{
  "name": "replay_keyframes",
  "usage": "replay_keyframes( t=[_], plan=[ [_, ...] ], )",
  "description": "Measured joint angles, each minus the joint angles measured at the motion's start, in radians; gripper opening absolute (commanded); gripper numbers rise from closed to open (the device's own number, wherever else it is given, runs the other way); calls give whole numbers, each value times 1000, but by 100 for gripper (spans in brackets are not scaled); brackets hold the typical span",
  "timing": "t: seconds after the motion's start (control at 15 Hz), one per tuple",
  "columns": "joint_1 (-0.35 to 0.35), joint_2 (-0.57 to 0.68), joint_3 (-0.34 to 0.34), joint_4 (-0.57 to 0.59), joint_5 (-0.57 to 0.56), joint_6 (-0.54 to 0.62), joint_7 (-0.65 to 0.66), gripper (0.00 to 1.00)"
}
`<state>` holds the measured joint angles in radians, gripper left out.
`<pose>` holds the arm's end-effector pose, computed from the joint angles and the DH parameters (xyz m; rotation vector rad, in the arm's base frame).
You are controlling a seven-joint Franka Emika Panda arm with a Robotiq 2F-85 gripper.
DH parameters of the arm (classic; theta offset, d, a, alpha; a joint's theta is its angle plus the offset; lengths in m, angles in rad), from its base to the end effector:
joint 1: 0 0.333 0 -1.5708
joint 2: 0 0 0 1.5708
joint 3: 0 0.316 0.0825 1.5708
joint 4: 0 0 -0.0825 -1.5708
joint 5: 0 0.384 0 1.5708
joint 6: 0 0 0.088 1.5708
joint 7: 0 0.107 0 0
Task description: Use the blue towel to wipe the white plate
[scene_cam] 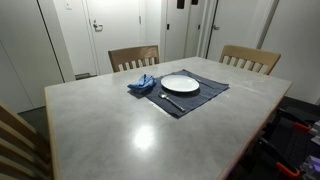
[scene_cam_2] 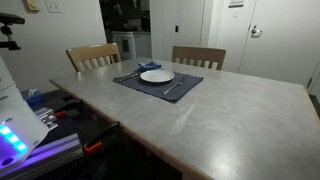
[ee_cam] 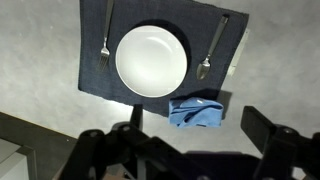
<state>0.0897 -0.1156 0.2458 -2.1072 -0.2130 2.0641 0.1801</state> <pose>0.4995 0.1657 0.4740 2.9188 0.3662 0.1786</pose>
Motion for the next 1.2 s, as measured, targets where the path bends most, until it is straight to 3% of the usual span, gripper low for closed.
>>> replay_keyframes(
  t=[0.4,0.73,1.2],
  plan=[
    [47,168,-1,58,7,58,102,100],
    [54,194,-5,78,5,53,121,100],
    [109,312,-40,118,-51,4,393,100]
  ],
)
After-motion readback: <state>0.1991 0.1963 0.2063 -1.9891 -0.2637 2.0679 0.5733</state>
